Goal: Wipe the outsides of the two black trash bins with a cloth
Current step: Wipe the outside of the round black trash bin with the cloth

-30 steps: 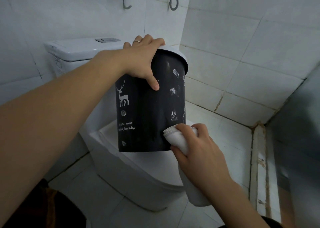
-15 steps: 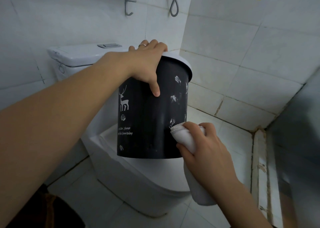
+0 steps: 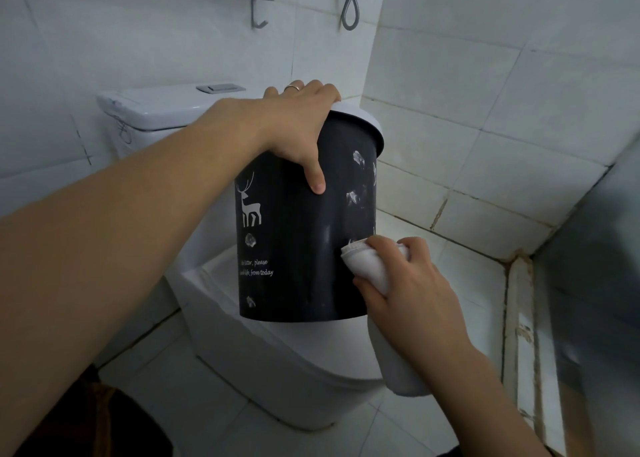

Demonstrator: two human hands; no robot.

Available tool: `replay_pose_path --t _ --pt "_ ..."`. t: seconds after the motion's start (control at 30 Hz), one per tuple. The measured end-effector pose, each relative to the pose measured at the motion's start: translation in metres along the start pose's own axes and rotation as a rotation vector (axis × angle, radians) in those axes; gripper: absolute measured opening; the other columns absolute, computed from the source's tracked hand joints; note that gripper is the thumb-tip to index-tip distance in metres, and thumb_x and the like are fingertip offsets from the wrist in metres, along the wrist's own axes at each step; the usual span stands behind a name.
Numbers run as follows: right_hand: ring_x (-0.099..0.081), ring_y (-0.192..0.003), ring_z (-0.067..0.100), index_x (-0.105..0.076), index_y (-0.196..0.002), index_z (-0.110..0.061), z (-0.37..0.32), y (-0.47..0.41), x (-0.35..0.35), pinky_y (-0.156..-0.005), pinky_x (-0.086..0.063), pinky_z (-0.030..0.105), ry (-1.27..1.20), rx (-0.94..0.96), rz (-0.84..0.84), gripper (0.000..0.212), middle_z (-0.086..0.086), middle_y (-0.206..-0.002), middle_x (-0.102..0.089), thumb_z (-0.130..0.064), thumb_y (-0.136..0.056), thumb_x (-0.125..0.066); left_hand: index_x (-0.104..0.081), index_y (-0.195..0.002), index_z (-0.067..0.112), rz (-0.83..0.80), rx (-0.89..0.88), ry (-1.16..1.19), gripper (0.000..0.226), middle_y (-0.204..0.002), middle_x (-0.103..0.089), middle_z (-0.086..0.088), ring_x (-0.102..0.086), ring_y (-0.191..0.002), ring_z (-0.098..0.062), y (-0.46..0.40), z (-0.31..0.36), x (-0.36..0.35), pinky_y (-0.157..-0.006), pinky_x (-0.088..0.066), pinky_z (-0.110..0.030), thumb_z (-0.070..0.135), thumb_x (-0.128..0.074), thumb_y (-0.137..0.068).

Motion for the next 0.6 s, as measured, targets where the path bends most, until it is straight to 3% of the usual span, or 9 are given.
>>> replay_pose_path --t 0.13,0.3,0.5,0.6 --pt "-0.054 -0.089 0.020 -0.045 -0.125 -0.042 0.003 0.000 0.000 -0.059 -0.041 0.028 0.013 -0.012 0.002 0.038 -0.004 -0.119 -0.041 -0.045 -0.089 -0.057 -0.027 -0.144 0.019 0.000 0.004 0.004 0.128 -0.140 -0.038 0.000 -0.033 -0.132 -0.026 0.000 -0.001 0.000 -0.106 -0.030 -0.048 0.053 -0.095 -0.040" --pt "-0.052 -0.080 0.018 -0.050 -0.122 -0.041 -0.022 0.012 -0.004 -0.050 -0.029 0.020 0.012 0.081 -0.017 0.039 -0.003 -0.114 -0.046 -0.043 -0.086 -0.063 -0.025 -0.146 0.019 -0.011 0.011 0.019 0.131 -0.141 -0.038 -0.001 -0.033 -0.133 -0.028 0.001 -0.006 -0.001 -0.106 -0.030 -0.047 0.053 -0.095 -0.040" --pt "-0.055 -0.088 0.022 -0.046 -0.123 -0.043 -0.005 0.002 -0.002 -0.056 -0.042 0.031 0.020 0.029 0.005 0.037 -0.004 -0.117 -0.042 -0.043 -0.088 -0.059 -0.024 -0.147 0.020 -0.009 0.010 0.011 0.132 -0.142 -0.037 -0.001 -0.032 -0.134 -0.028 0.004 -0.009 0.000 -0.106 -0.029 -0.048 0.053 -0.094 -0.041" --pt "-0.054 -0.093 0.026 -0.045 -0.127 -0.041 0.010 -0.008 -0.001 -0.061 -0.038 0.031 0.026 -0.035 0.014 0.040 -0.001 -0.122 -0.040 -0.044 -0.089 -0.057 -0.024 -0.146 0.020 -0.002 0.000 0.008 0.132 -0.140 -0.038 0.000 -0.033 -0.133 -0.028 0.004 -0.006 0.000 -0.106 -0.030 -0.047 0.054 -0.095 -0.040"
Point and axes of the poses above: each hand's wrist, its own y-axis away from the middle knuckle, its own x-axis out of the back of the hand, z = x × y, the point moved 10 cm from there along -y, towards the middle knuckle
